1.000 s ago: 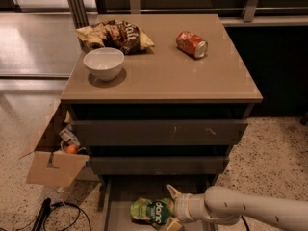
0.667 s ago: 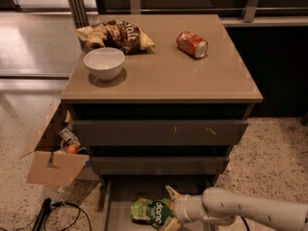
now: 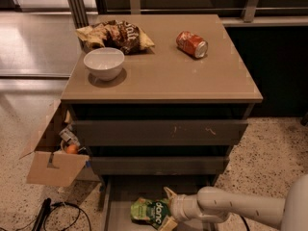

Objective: Pick green rice chip bag from bottom drawer and place on counter

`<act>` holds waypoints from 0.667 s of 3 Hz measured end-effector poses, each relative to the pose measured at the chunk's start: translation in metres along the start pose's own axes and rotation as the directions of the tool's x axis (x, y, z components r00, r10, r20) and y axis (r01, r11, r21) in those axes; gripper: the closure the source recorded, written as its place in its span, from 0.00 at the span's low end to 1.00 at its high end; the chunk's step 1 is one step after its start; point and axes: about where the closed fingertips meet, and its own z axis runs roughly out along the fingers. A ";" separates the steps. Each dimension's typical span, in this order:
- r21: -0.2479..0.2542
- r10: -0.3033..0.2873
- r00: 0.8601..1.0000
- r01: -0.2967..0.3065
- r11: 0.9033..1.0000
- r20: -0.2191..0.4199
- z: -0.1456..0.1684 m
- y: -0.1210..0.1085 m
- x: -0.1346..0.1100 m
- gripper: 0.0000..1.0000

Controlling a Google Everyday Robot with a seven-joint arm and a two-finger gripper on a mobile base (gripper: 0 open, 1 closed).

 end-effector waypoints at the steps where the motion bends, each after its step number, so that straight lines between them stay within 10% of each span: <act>1: 0.000 0.001 1.000 -0.001 1.000 -0.011 0.016 0.000 0.007 0.00; 2: 0.007 0.000 0.999 0.001 1.000 -0.044 0.049 -0.003 0.035 0.00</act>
Offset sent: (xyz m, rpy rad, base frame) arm 0.0084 0.0193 -0.1223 -0.0852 0.0194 -0.0184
